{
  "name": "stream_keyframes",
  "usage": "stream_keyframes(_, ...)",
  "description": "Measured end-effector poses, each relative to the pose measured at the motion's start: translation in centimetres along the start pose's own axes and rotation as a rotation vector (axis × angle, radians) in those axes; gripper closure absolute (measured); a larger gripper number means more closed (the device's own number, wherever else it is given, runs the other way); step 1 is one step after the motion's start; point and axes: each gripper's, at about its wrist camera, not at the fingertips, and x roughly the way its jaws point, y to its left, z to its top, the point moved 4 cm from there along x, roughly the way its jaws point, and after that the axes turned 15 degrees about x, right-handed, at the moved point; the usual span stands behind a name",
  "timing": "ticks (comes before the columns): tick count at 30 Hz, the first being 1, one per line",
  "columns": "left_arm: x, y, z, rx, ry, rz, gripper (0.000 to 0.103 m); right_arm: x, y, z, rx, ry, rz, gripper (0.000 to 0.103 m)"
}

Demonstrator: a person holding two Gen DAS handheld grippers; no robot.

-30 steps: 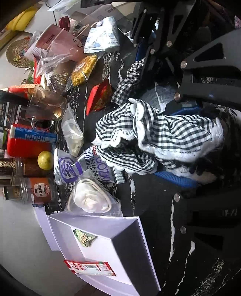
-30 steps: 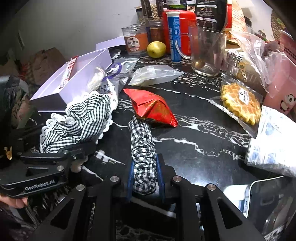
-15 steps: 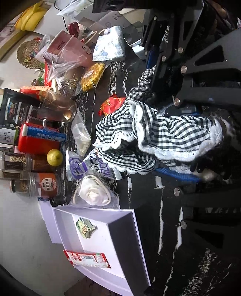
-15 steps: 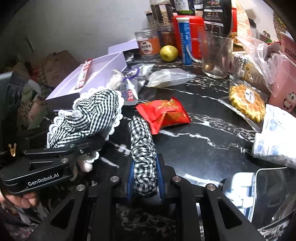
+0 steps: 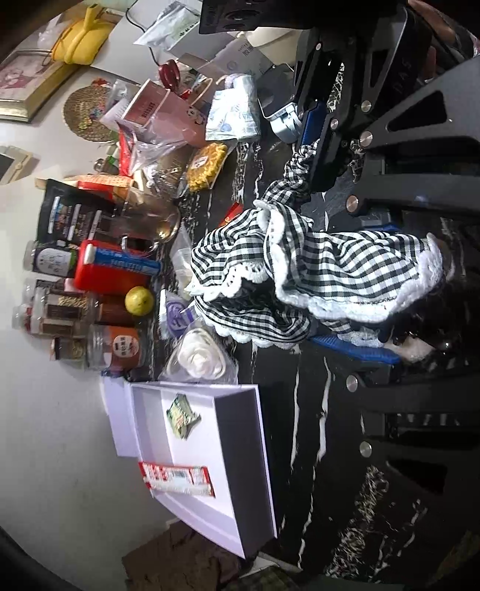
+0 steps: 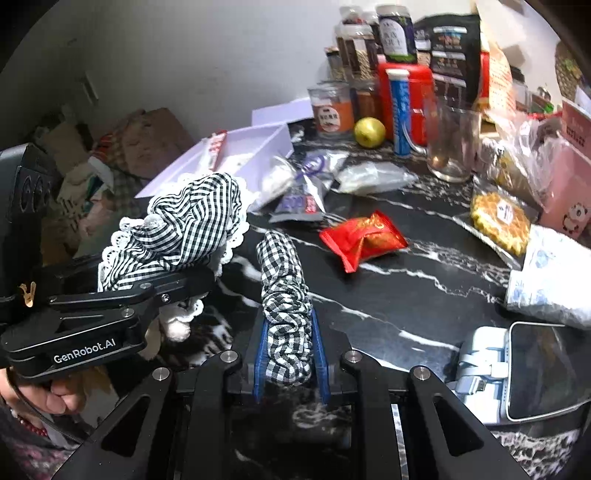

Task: Organize soft objects
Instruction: 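Carry the scrunchie in the right gripper over the white box while the left gripper carries the gingham cloth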

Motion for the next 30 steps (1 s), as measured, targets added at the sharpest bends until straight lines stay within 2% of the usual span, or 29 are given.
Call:
stream_keyframes(14,-5.6,2.9,-1.4,-0.091,-0.087,0.107,0.059,-1.6,5.3,0.8,-0.142,-0.048,0.09,0.081)
stream_keyframes(30,-9.3,7.3,0.3,-0.134,-0.18,0.209,0.059,-1.1,11.2,4.4,-0.278,-0.09,0.188,0.081)
